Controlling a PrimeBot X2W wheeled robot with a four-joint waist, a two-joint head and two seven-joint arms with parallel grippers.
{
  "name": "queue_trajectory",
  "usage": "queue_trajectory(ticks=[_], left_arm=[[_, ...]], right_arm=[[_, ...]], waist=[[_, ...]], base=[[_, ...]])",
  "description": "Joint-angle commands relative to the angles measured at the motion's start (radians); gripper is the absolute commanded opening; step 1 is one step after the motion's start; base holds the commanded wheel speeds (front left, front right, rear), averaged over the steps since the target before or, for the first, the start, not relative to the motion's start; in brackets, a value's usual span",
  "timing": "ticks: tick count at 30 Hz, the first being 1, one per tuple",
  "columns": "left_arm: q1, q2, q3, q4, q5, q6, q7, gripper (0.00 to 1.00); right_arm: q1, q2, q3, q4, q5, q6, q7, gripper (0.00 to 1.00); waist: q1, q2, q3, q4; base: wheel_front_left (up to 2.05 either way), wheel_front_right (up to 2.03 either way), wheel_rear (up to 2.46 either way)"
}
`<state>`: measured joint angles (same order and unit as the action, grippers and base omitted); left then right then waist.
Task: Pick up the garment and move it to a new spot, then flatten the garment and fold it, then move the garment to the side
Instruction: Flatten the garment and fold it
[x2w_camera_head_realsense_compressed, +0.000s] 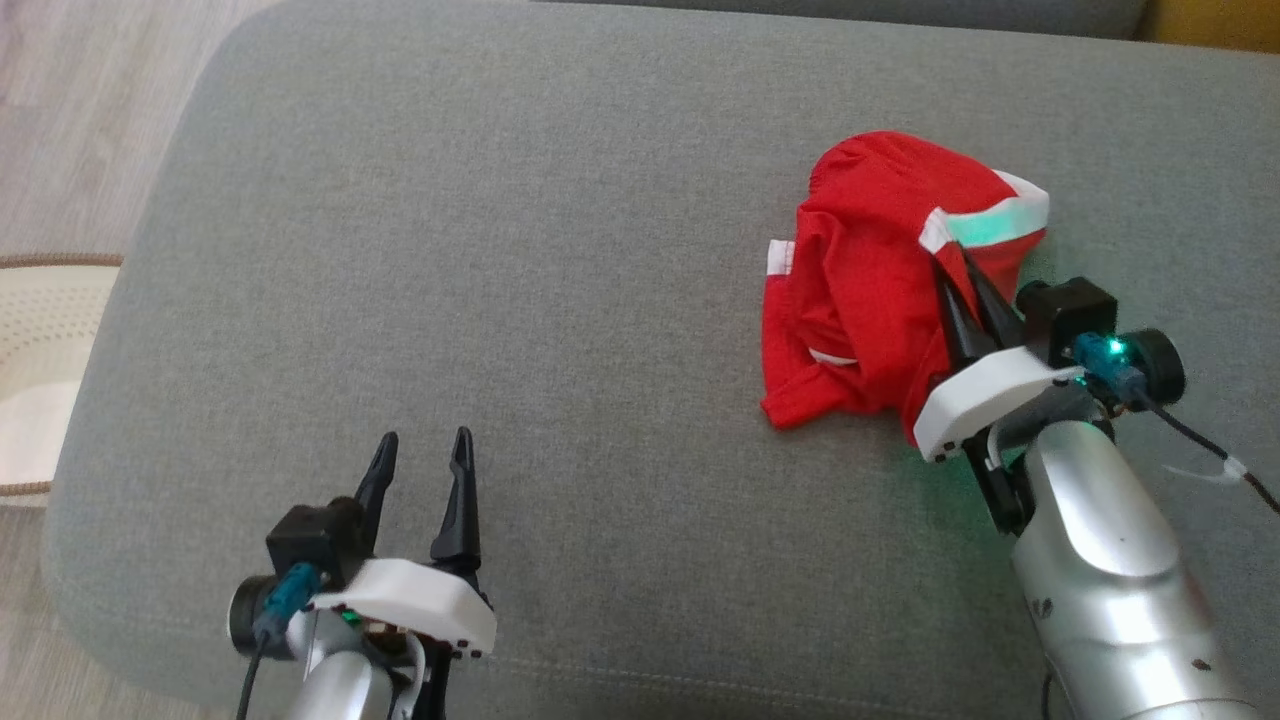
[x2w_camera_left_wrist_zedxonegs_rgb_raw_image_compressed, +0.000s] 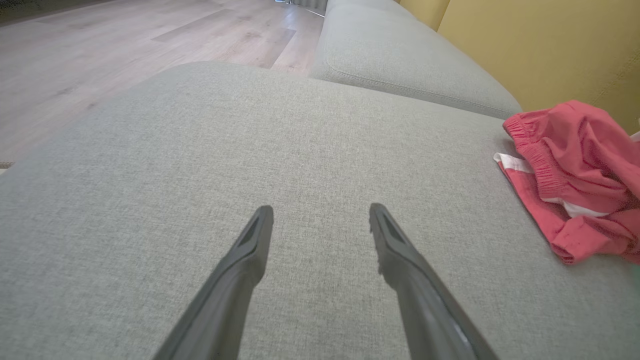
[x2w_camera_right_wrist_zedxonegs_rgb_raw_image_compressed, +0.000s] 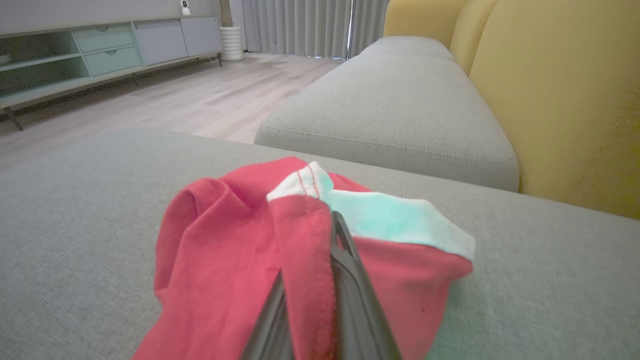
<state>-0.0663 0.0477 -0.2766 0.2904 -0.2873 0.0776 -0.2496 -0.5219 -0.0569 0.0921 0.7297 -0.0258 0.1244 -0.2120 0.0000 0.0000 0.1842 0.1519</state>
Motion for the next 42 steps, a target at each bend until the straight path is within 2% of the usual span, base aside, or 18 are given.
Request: queue_trajectory(ticks=[1, 8, 12, 16, 20, 23, 26, 30, 34, 38, 42], left_arm=[[-0.018, 0.003, 0.034, -0.031, 0.001, -0.005, -0.012, 1.0], [-0.015, 0.003, 0.004, -0.02, -0.008, -0.011, -0.012, 1.0], [-0.02, 0.003, -0.045, -0.013, -0.026, -0.014, -0.012, 1.0], [-0.022, 0.003, -0.09, -0.012, -0.054, -0.011, -0.012, 1.0], [-0.018, 0.003, -0.118, -0.012, -0.073, -0.002, -0.012, 1.0], [-0.01, 0.003, -0.12, -0.016, -0.076, 0.008, -0.012, 1.0], [-0.006, 0.003, -0.115, -0.019, -0.075, 0.011, -0.012, 1.0], [-0.002, 0.003, -0.103, -0.022, -0.066, 0.012, -0.012, 1.0], [-0.01, 0.003, -0.094, -0.023, -0.058, 0.005, -0.012, 1.0], [-0.035, 0.003, -0.088, -0.025, -0.046, -0.004, -0.012, 1.0], [-0.064, 0.003, -0.077, -0.023, -0.029, -0.015, -0.012, 1.0]], right_arm=[[-0.021, 0.007, 0.019, -0.044, 0.006, 0.006, -0.017, 0.0], [-0.17, 0.007, 0.059, -0.119, -0.023, 0.006, -0.02, 0.0], [-0.33, 0.005, 0.125, -0.12, -0.063, 0.006, -0.002, 0.0], [-0.49, -0.004, 0.19, -0.071, -0.073, 0.006, 0.008, 0.0], [-0.61, -0.001, 0.283, -0.015, -0.048, 0.006, -0.006, 0.0], [-0.664, 0.002, 0.342, 0.003, -0.01, 0.006, -0.027, 0.0], [-0.675, 0.004, 0.385, 0.001, 0.019, 0.006, -0.037, 0.0], [-0.635, -0.01, 0.475, -0.024, 0.076, 0.006, -0.047, 0.0], [-0.508, -0.104, 0.524, -0.065, 0.137, 0.006, -0.049, 0.0], [-0.34, -0.22, 0.489, -0.127, 0.185, 0.006, -0.049, 0.0], [-0.169, -0.289, 0.431, -0.186, 0.199, 0.006, -0.05, 0.0]], waist=[[0.0, 0.0, -0.005, -0.003], [0.0, 0.0, -0.037, 0.025], [0.0, 0.0, -0.052, 0.091], [0.0, 0.0, -0.061, 0.178], [0.0, 0.0, -0.062, 0.246], [0.0, 0.0, -0.061, 0.266], [0.0, 0.0, -0.056, 0.263], [0.0, 0.0, -0.041, 0.218], [0.0, 0.0, -0.021, 0.144], [0.0, 0.0, 0.001, 0.074], [0.0, 0.0, 0.019, 0.018]], base=[[0.0, 0.0, 0.0], [0.0, 0.0, 0.0], [0.0, 0.0, 0.0], [0.0, 0.0, 0.0], [0.0, 0.0, 0.0], [0.0, 0.0, 0.0], [0.0, 0.0, 0.0], [0.0, 0.0, 0.0], [0.0, 0.0, 0.0], [0.0, 0.0, 0.0], [0.0, 0.0, 0.0]])
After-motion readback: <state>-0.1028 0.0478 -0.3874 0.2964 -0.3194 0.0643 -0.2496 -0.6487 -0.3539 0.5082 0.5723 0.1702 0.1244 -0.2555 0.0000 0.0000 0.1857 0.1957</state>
